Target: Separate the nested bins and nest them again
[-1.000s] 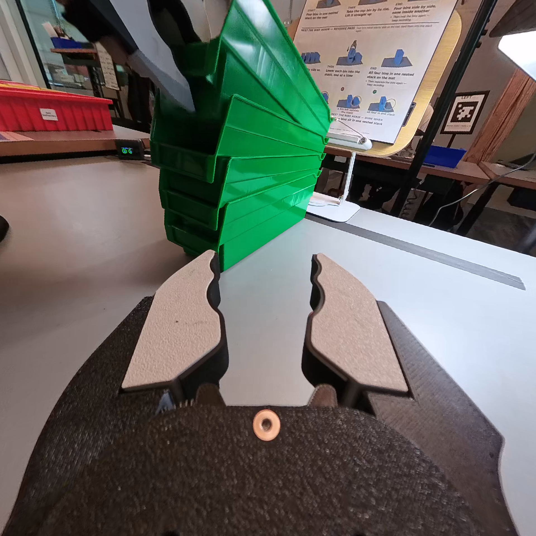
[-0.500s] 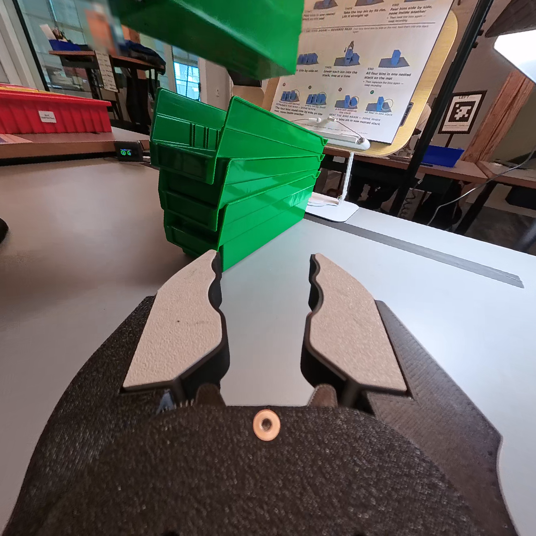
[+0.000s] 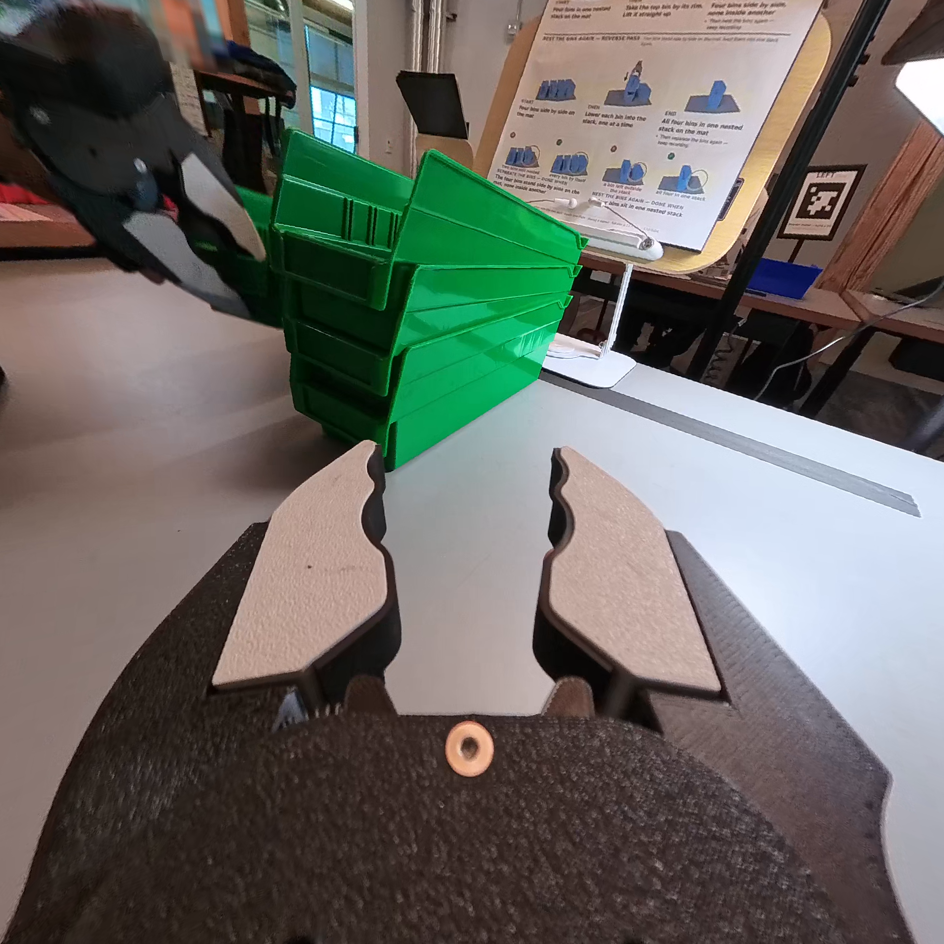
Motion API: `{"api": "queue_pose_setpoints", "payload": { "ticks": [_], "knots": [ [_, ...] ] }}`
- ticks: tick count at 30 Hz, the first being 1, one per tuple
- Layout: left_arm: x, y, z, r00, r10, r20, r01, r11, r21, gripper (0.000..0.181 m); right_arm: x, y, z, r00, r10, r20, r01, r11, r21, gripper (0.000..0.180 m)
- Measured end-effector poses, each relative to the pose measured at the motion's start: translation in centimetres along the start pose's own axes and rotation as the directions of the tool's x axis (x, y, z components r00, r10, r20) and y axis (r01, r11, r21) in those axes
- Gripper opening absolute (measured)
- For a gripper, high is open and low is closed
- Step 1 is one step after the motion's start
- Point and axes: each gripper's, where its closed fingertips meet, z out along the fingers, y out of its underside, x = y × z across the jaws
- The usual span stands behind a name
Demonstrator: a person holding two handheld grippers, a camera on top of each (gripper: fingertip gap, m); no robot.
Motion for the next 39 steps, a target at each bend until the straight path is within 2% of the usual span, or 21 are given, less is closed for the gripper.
{"api": "queue_pose_setpoints", "payload": {
  "ticks": [5,15,17,20,22,26,31,35,39],
  "knots": [
    [1.4,1.1,2.9,0.997,0.062,0.044,-0.061,0.998,-0.022,0.03,-0.1,-0.2,-0.1,1.0,-0.012,-0.001,0.012,1.0,0.007,0.062],
    [2.4,2.3,5.9,0.992,0.086,0.088,-0.085,0.996,-0.021,0.031,-0.2,-0.2,-0.1,1.0,-0.02,0.002,0.02,1.0,0.008,0.062],
    [2.2,1.9,5.6,0.993,0.043,0.106,-0.046,0.999,0.027,0.038,-0.2,-0.2,-0.1,1.0,-0.016,0.003,0.016,1.0,0.011,0.062],
    [2.0,0.3,3.6,0.99,-0.091,0.112,0.07,0.981,0.183,0.043,-0.2,-0.3,-0.2,1.0,-0.012,0.006,0.012,1.0,0.015,0.062],
    [2.1,-1.1,1.8,0.976,-0.197,0.098,0.157,0.937,0.313,0.046,-0.3,-0.3,-0.1,1.0,-0.016,0.013,0.016,1.0,0.011,0.062],
    [3.0,-2.6,-1.9,0.92,-0.393,0.009,0.331,0.787,0.521,0.046,-1.5,-0.6,0.8,0.995,-0.063,0.076,0.065,0.998,-0.019,0.062],
    [4.5,-2.4,-4.1,0.803,-0.569,-0.178,0.549,0.589,0.593,0.044,-5.1,-2.7,3.5,0.936,-0.247,0.253,0.272,0.96,-0.069,0.056],
    [4.9,-1.6,-4.4,0.712,-0.656,-0.251,0.65,0.48,0.589,0.04,-8.3,-5.4,6.4,0.806,-0.46,0.372,0.52,0.851,-0.075,0.051],
    [4.7,-0.5,-4.2,0.692,-0.685,-0.227,0.653,0.461,0.601,0.04,-9.8,-6.5,10.2,0.657,-0.619,0.43,0.72,0.685,-0.113,0.053]
  ]
}}
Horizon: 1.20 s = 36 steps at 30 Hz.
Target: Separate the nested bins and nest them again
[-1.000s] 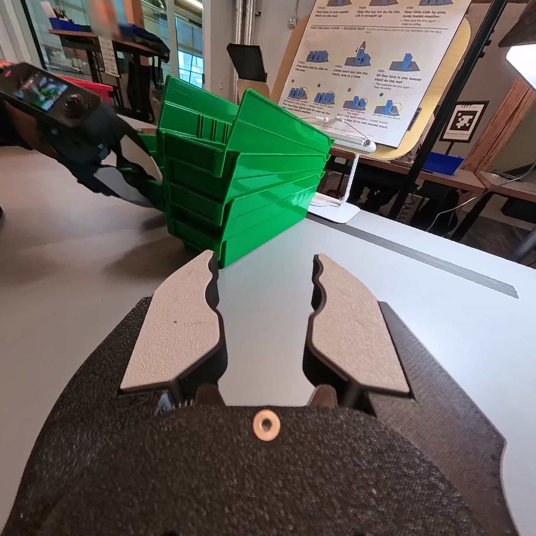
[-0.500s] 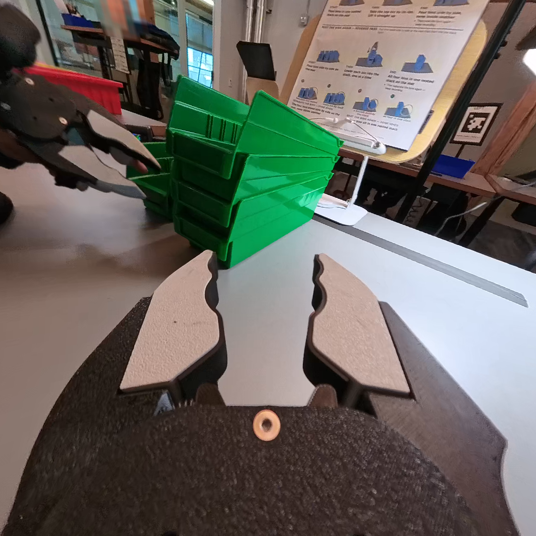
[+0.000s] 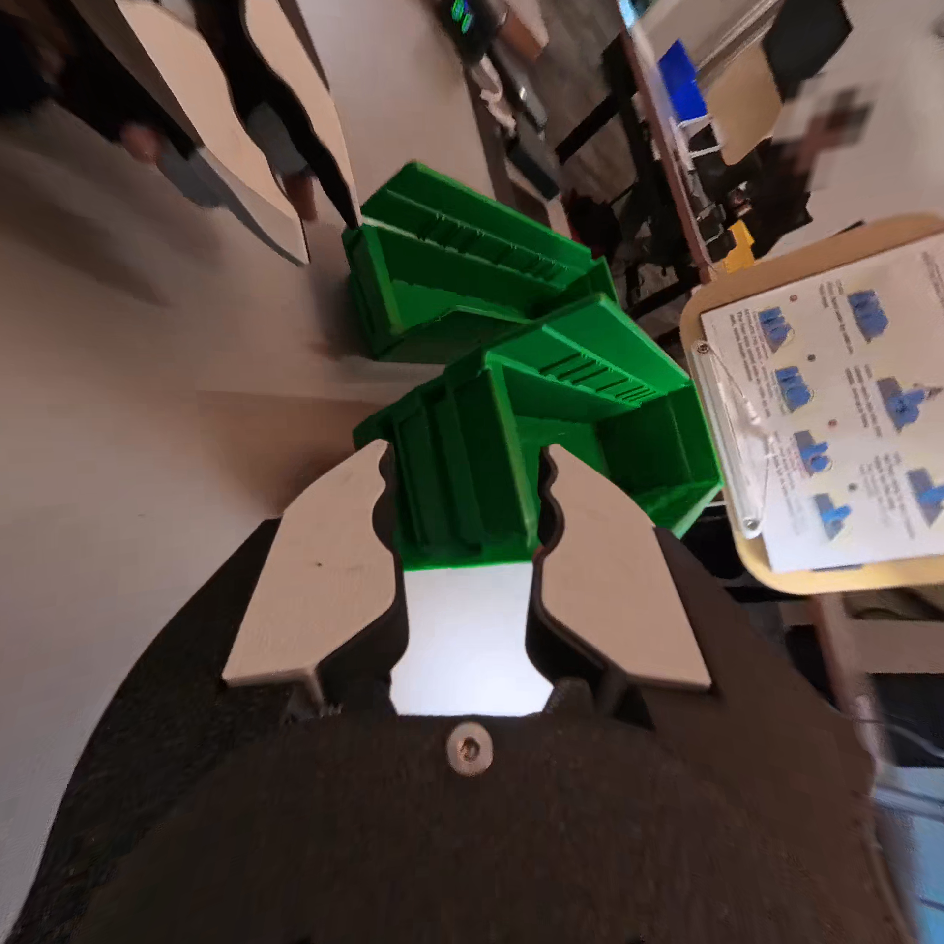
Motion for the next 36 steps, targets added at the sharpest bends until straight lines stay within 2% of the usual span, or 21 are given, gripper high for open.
{"api": "queue_pose_setpoints", "payload": {
  "ticks": [4,9,11,20,29,33,36],
  "knots": [
    [-0.2,0.4,-0.4,1.0,-0.028,-0.002,0.028,1.0,0.01,0.039,1.2,1.0,3.7,0.985,-0.165,0.048,0.171,0.969,-0.177,0.055],
    [0.1,0.0,-1.0,1.0,-0.025,-0.012,0.025,0.999,0.032,0.039,0.3,3.2,6.5,0.952,-0.254,0.173,0.299,0.894,-0.332,0.039],
    [0.3,-0.3,-1.1,0.999,-0.027,-0.018,0.028,0.999,0.042,0.039,-0.3,3.5,6.9,0.948,-0.226,0.226,0.296,0.886,-0.357,0.034],
    [0.3,-0.7,-1.6,1.0,-0.021,0.015,0.02,0.998,0.067,0.04,0.4,3.0,6.2,0.954,-0.141,0.265,0.234,0.902,-0.364,0.029],
    [0.5,0.0,-1.1,1.0,0.006,0.026,-0.007,0.999,0.041,0.04,4.4,0.0,2.6,0.957,0.004,0.289,0.08,0.957,-0.278,0.033],
    [0.5,0.1,-0.9,1.0,0.007,0.026,-0.008,0.999,0.034,0.04,5.5,-1.1,1.3,0.953,0.007,0.302,0.07,0.968,-0.242,0.032],
    [0.5,0.2,-0.9,1.0,0.003,0.028,-0.004,0.999,0.033,0.04,7.3,-1.9,0.4,0.966,-0.052,0.252,0.113,0.966,-0.233,0.029]
  ]
}}
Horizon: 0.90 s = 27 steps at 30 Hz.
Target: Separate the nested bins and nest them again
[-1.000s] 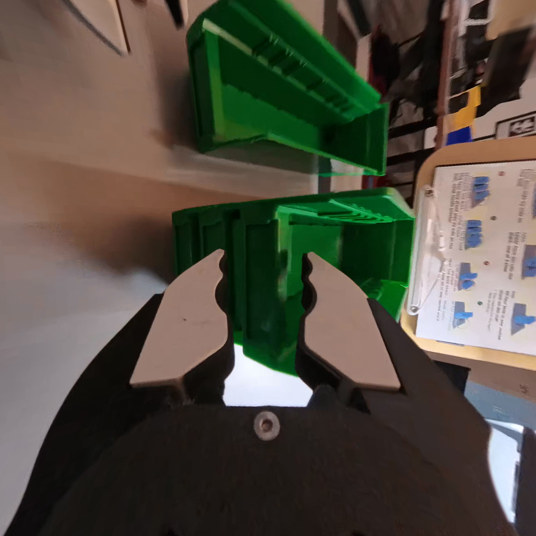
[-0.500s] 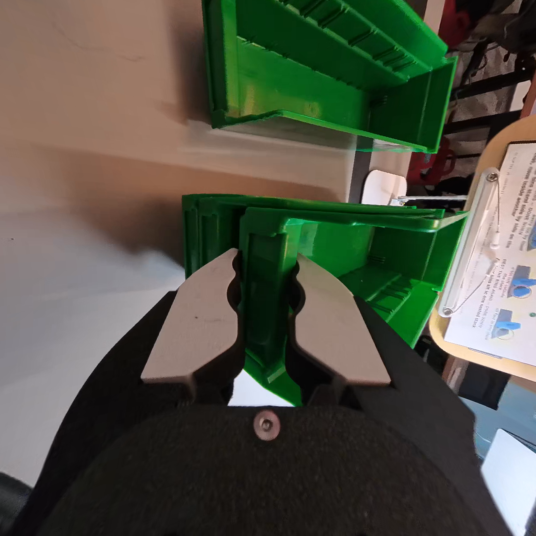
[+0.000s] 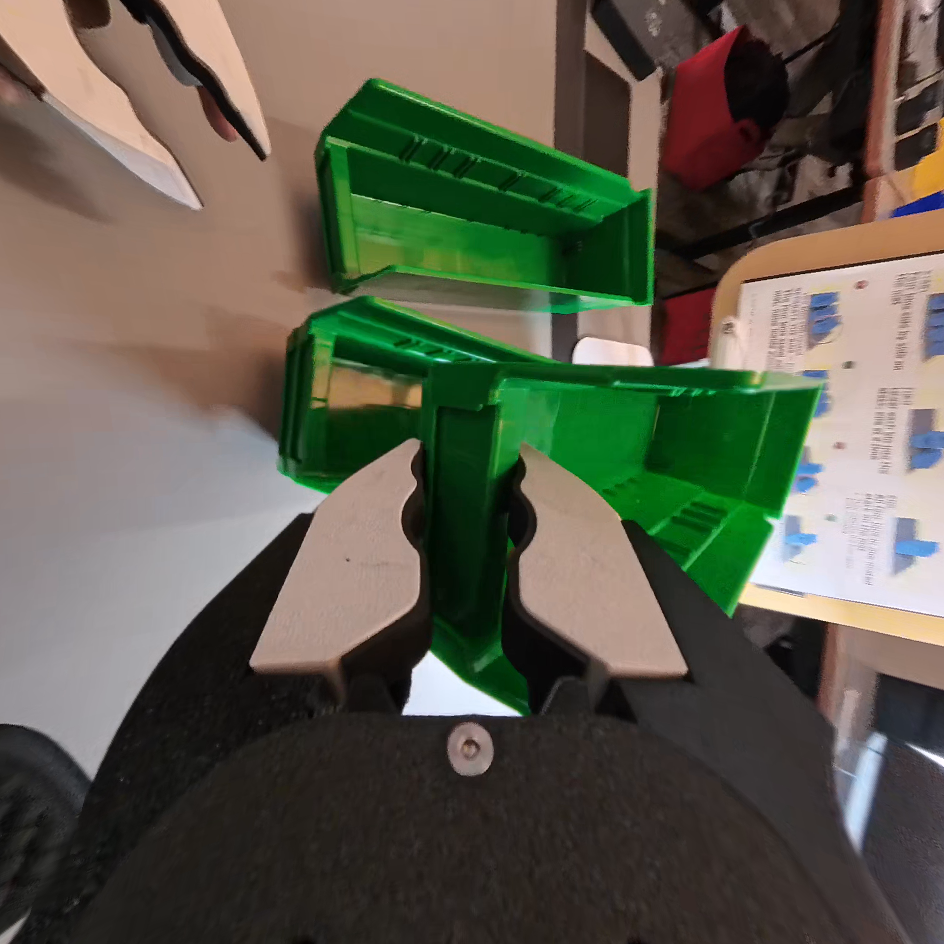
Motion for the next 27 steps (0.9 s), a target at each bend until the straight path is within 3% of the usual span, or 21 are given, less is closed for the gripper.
{"api": "queue_pose_setpoints", "payload": {
  "ticks": [5,11,21,27],
  "knots": [
    [-0.3,-0.2,-0.2,1.0,0.003,0.021,-0.004,1.0,0.01,0.04,1.5,0.0,-3.4,0.998,-0.011,-0.068,0.011,1.0,-0.002,0.029],
    [-1.2,-0.3,-0.3,0.997,0.001,0.074,-0.003,1.0,0.021,0.041,0.7,5.1,-5.1,0.989,-0.025,-0.143,0.011,0.995,-0.101,0.029],
    [-1.2,0.3,0.2,0.995,0.024,0.097,-0.023,1.0,-0.006,0.042,-4.7,18.9,-0.2,0.993,0.003,-0.117,-0.035,0.961,-0.273,0.029],
    [-1.2,0.7,0.5,0.995,0.02,0.096,-0.018,1.0,-0.022,0.042,-7.3,24.2,2.8,0.996,-0.02,-0.082,-0.005,0.954,-0.301,0.029]
  ]
}}
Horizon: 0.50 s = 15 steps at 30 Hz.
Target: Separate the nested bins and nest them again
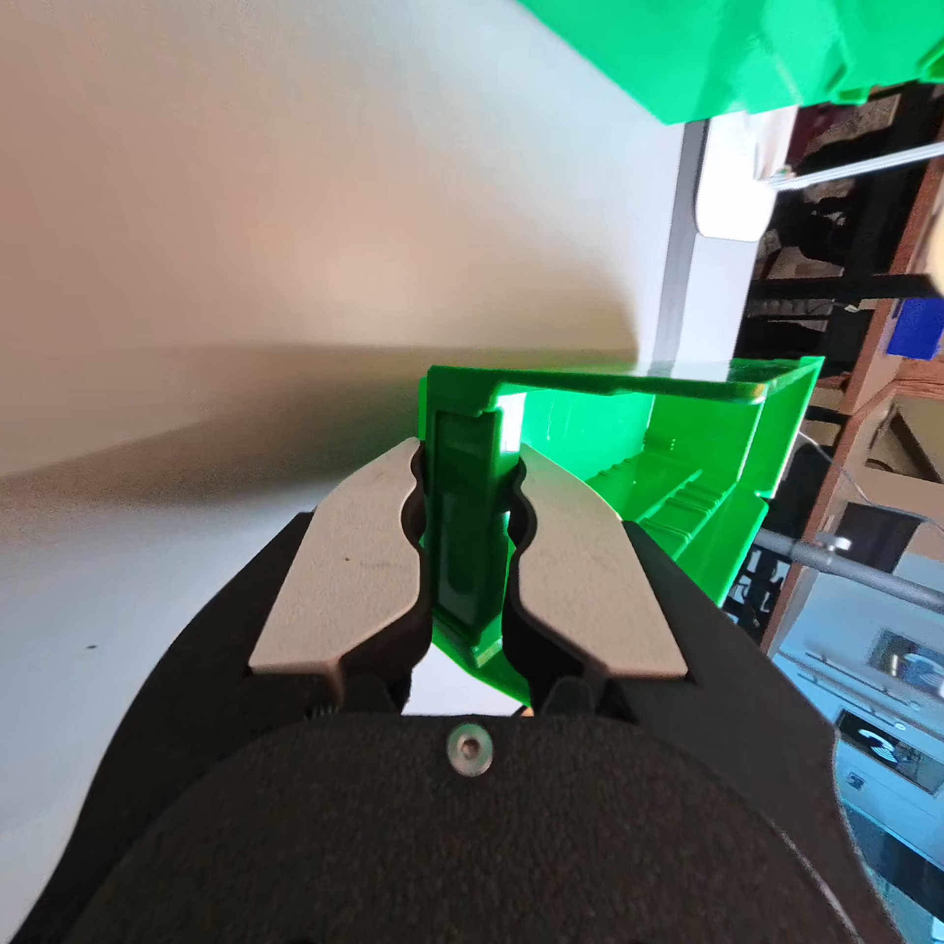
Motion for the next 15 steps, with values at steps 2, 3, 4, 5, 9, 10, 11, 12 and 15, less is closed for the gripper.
{"api": "queue_pose_setpoints", "payload": {
  "ticks": [2,3,4,5,9,10,11,12,15],
  "knots": [
    [0.0,0.0,0.0,1.0,0.0,0.001,0.0,1.0,-0.001,0.042,-0.8,0.8,1.0,1.0,-0.019,0.005,0.019,1.0,-0.002,0.029],
    [0.0,0.0,0.0,1.0,-0.001,0.001,0.001,1.0,-0.001,0.042,-0.9,1.1,1.5,0.999,-0.042,-0.009,0.042,0.999,-0.006,0.029],
    [0.0,0.1,0.1,1.0,0.0,0.0,0.0,1.0,-0.002,0.042,-1.0,1.4,1.9,0.997,-0.072,-0.023,0.071,0.997,-0.017,0.029],
    [0.1,0.1,0.1,1.0,0.001,-0.001,-0.001,1.0,-0.004,0.042,-1.1,1.7,2.3,0.995,-0.095,-0.035,0.094,0.995,-0.027,0.029],
    [0.1,0.1,0.1,1.0,0.003,0.0,-0.003,1.0,-0.002,0.041,-1.2,2.4,3.7,0.991,-0.11,-0.074,0.108,0.994,-0.033,0.029],
    [0.1,0.0,0.0,1.0,0.003,0.001,-0.003,1.0,-0.001,0.041,-1.1,2.7,4.0,0.991,-0.104,-0.086,0.1,0.994,-0.047,0.033],
    [0.1,0.0,0.0,1.0,0.002,0.001,-0.002,1.0,0.0,0.041,-0.9,3.1,4.2,0.991,-0.084,-0.101,0.078,0.995,-0.063,0.041],
    [0.1,0.0,0.0,1.0,0.002,0.002,-0.002,1.0,0.0,0.041,-0.9,3.2,4.2,0.994,-0.046,-0.098,0.04,0.997,-0.067,0.048],
    [0.0,0.0,0.0,1.0,0.002,0.003,-0.002,1.0,0.002,0.041,-0.8,1.8,2.7,0.99,0.094,-0.105,-0.093,0.996,0.014,0.052]
  ]
}}
